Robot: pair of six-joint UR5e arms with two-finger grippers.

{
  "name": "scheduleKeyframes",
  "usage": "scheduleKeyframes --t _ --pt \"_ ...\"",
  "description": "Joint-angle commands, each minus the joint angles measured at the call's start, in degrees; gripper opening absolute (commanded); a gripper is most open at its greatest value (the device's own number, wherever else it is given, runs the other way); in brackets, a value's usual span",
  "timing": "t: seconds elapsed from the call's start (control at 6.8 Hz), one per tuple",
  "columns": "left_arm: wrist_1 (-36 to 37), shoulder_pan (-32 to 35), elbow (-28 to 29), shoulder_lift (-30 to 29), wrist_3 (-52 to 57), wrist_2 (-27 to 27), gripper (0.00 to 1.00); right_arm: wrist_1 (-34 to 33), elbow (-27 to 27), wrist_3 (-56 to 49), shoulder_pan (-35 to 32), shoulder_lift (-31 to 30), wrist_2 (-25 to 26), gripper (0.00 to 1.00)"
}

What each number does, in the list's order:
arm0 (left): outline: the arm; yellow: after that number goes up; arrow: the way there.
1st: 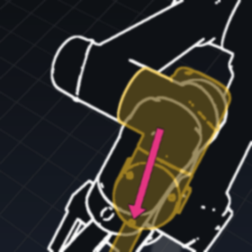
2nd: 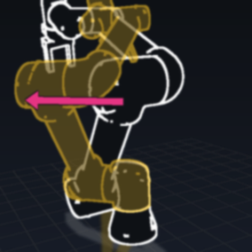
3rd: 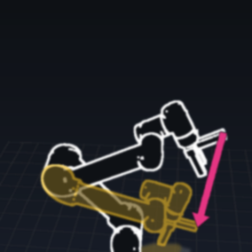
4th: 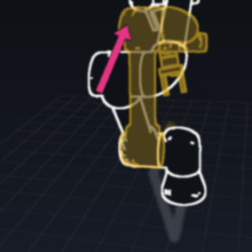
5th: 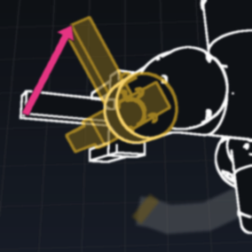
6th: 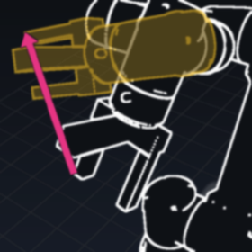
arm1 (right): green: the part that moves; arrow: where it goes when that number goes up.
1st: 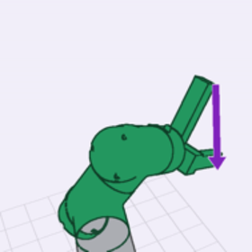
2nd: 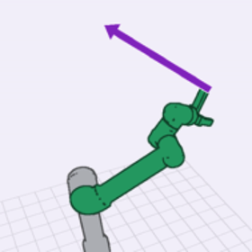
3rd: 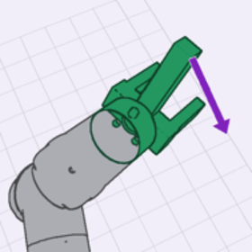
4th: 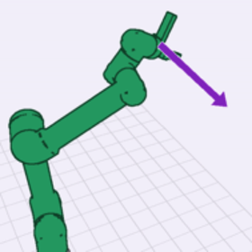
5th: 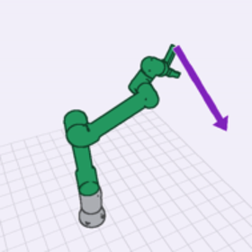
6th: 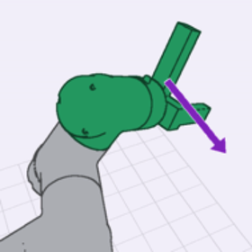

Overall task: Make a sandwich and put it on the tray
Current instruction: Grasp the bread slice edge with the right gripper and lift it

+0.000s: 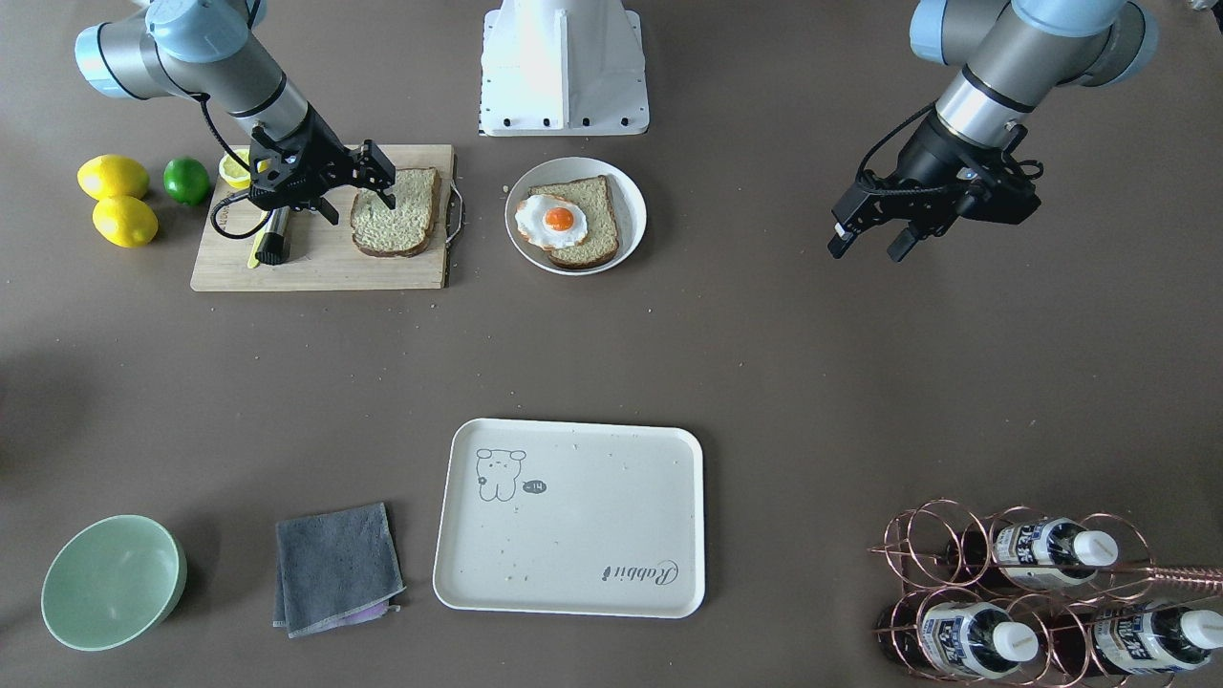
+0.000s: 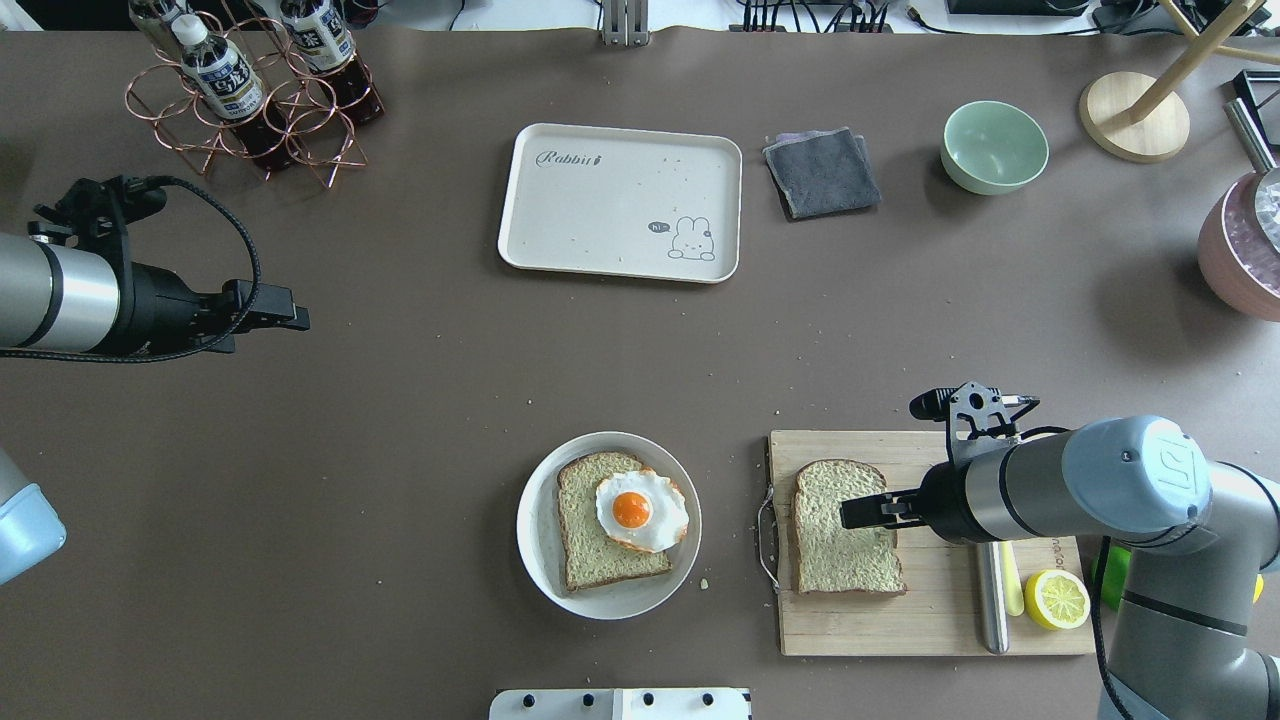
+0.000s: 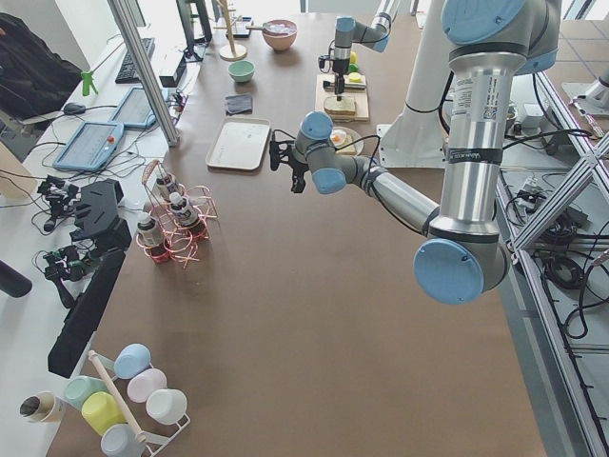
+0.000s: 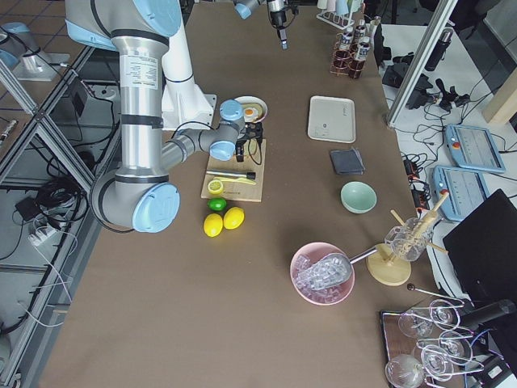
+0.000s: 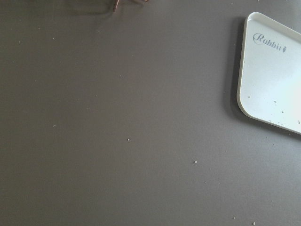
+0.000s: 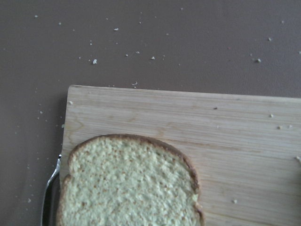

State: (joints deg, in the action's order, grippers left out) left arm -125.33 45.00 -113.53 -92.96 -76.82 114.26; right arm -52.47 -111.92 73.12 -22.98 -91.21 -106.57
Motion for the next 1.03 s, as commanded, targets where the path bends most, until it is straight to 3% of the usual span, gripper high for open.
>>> scheduleKeyframes --t 0.0,0.44,0.59,0.74,0.88 --pt "0.0 0.0 0.0 0.1 0.0 -0.3 0.97 0.0 0.0 0.0 0.0 -0.1 0.1 0.00" --pt "0.0 -0.2 0.1 0.1 0.0 -1.1 0.97 0.0 -0.4 0.9 0.0 0.0 2.5 0.00" --pt "0.0 -0.2 0.1 0.1 0.0 -1.1 0.97 0.3 -0.9 5.7 -0.3 0.4 2.1 0.00" --pt "0.0 -0.2 0.1 0.2 0.0 -1.1 0.97 0.4 -3.2 6.0 -0.7 0.3 0.6 0.00" --pt "0.0 -0.2 0.2 0.2 0.0 -1.1 0.97 0.4 -5.0 6.2 -3.3 0.9 -4.3 0.00"
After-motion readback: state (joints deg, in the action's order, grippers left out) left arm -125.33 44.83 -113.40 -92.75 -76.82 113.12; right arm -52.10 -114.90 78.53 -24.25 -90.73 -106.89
